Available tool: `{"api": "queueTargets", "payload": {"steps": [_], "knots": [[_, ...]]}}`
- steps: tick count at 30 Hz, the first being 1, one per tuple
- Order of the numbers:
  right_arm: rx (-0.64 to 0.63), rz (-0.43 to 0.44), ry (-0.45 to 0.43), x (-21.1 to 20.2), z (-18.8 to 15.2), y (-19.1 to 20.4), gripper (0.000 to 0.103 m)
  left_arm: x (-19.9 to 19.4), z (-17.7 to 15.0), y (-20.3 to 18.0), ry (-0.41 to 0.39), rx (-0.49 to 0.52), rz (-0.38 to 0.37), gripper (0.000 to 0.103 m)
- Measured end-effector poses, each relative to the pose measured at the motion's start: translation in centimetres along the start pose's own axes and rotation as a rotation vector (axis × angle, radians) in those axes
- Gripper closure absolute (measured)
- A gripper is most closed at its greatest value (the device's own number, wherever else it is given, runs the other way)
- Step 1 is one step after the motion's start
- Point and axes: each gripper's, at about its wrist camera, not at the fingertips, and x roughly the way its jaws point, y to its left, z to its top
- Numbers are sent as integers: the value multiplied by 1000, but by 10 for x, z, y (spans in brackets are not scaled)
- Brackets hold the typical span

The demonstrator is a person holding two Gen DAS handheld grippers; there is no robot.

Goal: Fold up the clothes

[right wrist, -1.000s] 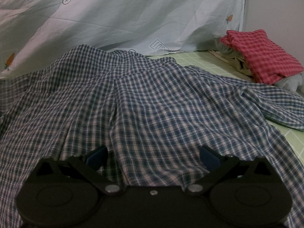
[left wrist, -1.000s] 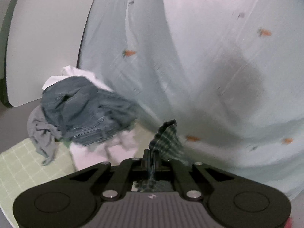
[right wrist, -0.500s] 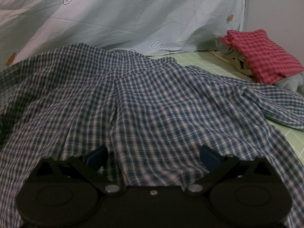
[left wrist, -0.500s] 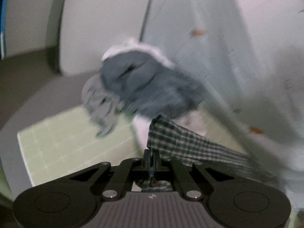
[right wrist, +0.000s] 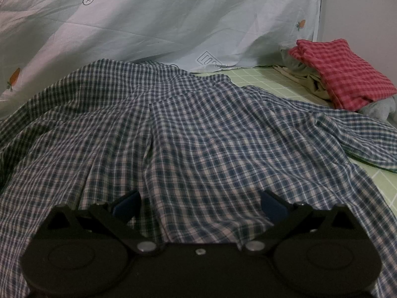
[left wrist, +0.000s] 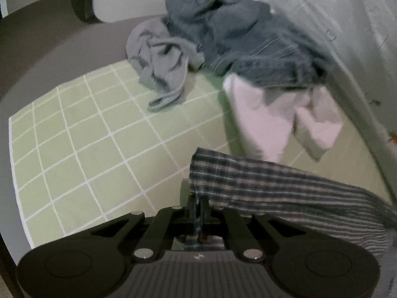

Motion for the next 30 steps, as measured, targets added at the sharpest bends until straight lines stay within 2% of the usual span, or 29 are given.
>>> {"api": "queueTargets", "payload": {"steps": [4, 5, 6, 8, 10, 12, 14, 16, 19, 20, 23, 25, 26, 27, 28, 30], "knots": [[0, -1, 0, 0, 0, 2, 0, 13, 2, 2, 19, 14, 24, 88], [0, -1, 0, 0, 0, 2, 0, 12, 1, 2, 17, 24, 27, 78], [2, 2, 0, 0, 0, 2, 0, 10, 1, 1, 14, 34, 30, 74], [0, 12, 0, -1, 0, 0, 0, 4, -1, 2, 7, 37, 27, 48], [-13, 40, 12, -2, 1, -3, 0, -4, -3, 4, -4, 25, 14, 36], [-31, 90, 46, -7, 5, -10, 0, -17, -7, 4, -20, 40, -21, 36], [-41, 128, 59, -18, 7, -22, 0, -30, -15, -1, -29, 98, -66, 35], [-55, 115, 32, -36, 5, -40, 0, -41, -29, -12, -8, 210, -141, 32], [-53, 70, 23, -58, -1, -75, 0, -51, -62, -34, 88, 383, -249, 30], [-41, 50, 35, -63, -3, -89, 0, -53, -75, -41, 122, 421, -261, 30], [-34, -21, 93, -69, -11, -128, 0, -61, -111, -54, 157, 481, -271, 30], [-31, -64, 124, -69, -16, -152, 1, -63, -135, -63, 177, 492, -240, 30], [-22, -72, 142, -69, -19, -164, 7, -64, -145, -64, 185, 495, -230, 30], [-6, -61, 168, -67, -21, -175, 23, -66, -155, -65, 190, 498, -222, 30], [14, -43, 196, -66, -22, -186, 35, -66, -163, -66, 195, 498, -210, 33], [38, 20, 205, -69, -23, -202, 50, -68, -177, -66, 197, 497, -162, 50]]}}
